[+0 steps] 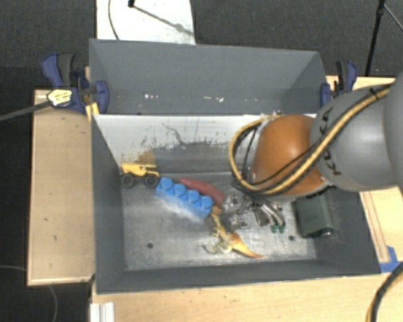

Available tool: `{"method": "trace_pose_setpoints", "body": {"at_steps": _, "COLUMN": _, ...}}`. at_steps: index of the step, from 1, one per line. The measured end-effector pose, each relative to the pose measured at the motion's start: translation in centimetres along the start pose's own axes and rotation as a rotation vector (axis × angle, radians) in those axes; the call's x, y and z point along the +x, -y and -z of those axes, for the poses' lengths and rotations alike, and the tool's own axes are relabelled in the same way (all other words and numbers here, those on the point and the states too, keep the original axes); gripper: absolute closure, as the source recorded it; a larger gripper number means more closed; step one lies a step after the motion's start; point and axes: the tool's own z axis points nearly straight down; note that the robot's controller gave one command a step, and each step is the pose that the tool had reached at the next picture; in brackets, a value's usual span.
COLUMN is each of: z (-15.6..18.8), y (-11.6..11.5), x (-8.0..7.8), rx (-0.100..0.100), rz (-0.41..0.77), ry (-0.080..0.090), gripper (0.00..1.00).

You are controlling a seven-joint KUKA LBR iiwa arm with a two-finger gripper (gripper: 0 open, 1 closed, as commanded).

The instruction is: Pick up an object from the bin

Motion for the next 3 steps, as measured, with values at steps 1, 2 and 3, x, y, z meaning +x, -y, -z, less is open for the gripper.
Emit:
{"method": "trace_pose_setpoints", "body": {"at_steps": 1, "z": 0.0, "y": 0.0, "x": 0.0, "rx": 0.0, "rz": -0.001, "ry": 0.0, "gripper": 1.0}}
{"method": "trace_pose_setpoints", "body": {"at_steps": 2, "z": 3.0, "y": 1.0, "x": -0.1, "rx": -0.001, "rz": -0.07, "ry": -0.02, "gripper": 1.0}}
{"method": "trace_pose_setpoints", "body": {"at_steps": 3, "z": 5.1, "y": -8.0, "x": -4.5, "rx": -0.001, "rz": -0.126, "ry": -0.019, "gripper": 0.0}}
